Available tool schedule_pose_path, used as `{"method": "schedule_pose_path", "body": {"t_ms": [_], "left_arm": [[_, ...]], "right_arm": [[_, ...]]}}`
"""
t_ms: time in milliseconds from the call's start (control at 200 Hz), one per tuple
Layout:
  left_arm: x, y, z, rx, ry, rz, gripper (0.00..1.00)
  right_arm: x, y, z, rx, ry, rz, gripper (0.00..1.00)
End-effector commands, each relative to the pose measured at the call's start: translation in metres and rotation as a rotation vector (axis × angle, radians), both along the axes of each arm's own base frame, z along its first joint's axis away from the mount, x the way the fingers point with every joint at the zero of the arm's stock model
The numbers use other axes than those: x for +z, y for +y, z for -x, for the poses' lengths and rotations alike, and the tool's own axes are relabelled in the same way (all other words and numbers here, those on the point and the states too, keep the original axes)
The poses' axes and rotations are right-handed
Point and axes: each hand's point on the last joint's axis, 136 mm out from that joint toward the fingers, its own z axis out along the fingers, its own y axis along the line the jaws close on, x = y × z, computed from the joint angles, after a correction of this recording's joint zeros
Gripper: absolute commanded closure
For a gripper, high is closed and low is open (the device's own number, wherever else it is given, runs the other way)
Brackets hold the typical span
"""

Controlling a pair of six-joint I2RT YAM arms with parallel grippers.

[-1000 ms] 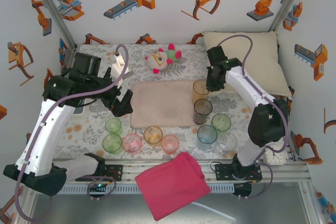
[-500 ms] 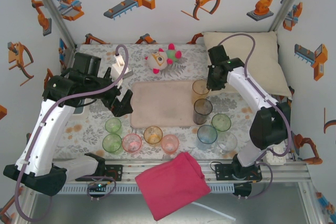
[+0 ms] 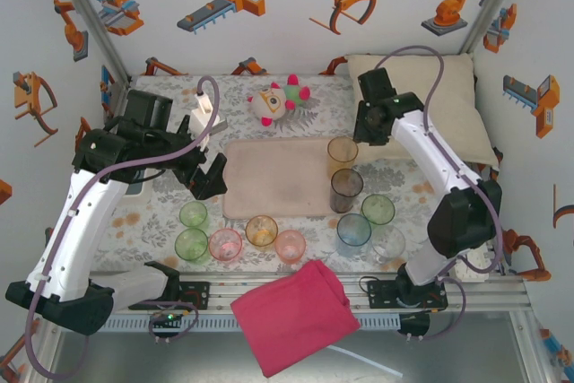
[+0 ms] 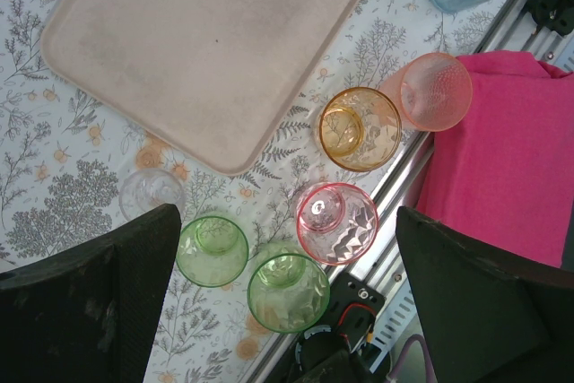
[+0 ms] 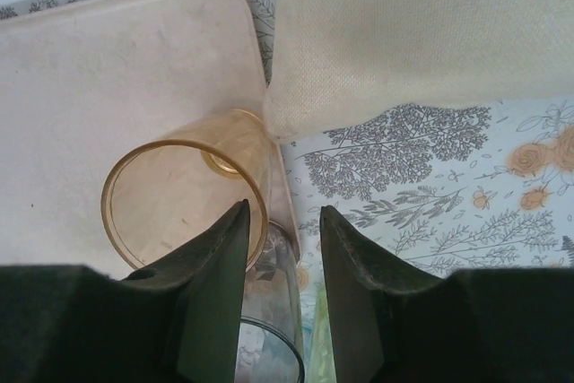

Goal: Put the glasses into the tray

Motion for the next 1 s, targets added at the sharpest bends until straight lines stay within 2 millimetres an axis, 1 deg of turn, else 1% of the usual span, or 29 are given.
{"method": "schedule_pose_path", "body": {"t_ms": [0,185,285,365,541,611,726,836,996], "left_arm": [[0.008,-0.001,0.007,-0.012,-0.006,0.026,0.03],[0.009,0.0,0.008,-0.013,-0.011,0.026,0.03],[0.01,0.0,0.009,-0.013,-0.015,0.028,0.03],[0.012,0.0,0.009,-0.016,-0.019,0.029,0.03],[0.012,0.0,0.011,-0.021,-0.02,0.031,0.03],[0.012,-0.001,0.011,-0.027,-0.019,0.033,0.03],[0.011,-0.002,0.011,-0.032,-0.013,0.035,0.03],[0.013,-0.005,0.012,-0.038,-0.002,0.054,0.03],[0.012,-0.009,0.015,-0.064,0.023,0.068,0.03]], "right_arm": [[0.029,-0.006,0.003,-0.007,-0.065,0.016,0.61],[0.048,-0.013,0.013,-0.012,-0.104,0.018,0.6],[0.055,-0.016,0.024,-0.002,-0.112,0.016,0.61],[0.055,-0.019,0.038,0.011,-0.094,0.017,0.62],[0.044,-0.034,0.08,0.003,-0.054,0.025,0.62],[0.034,-0.041,0.099,-0.003,-0.015,0.036,0.62],[0.018,-0.051,0.124,-0.019,0.039,0.056,0.62],[0.01,-0.054,0.141,-0.033,0.04,0.025,0.62],[0.004,-0.061,0.158,-0.055,0.04,0.017,0.62]]}}
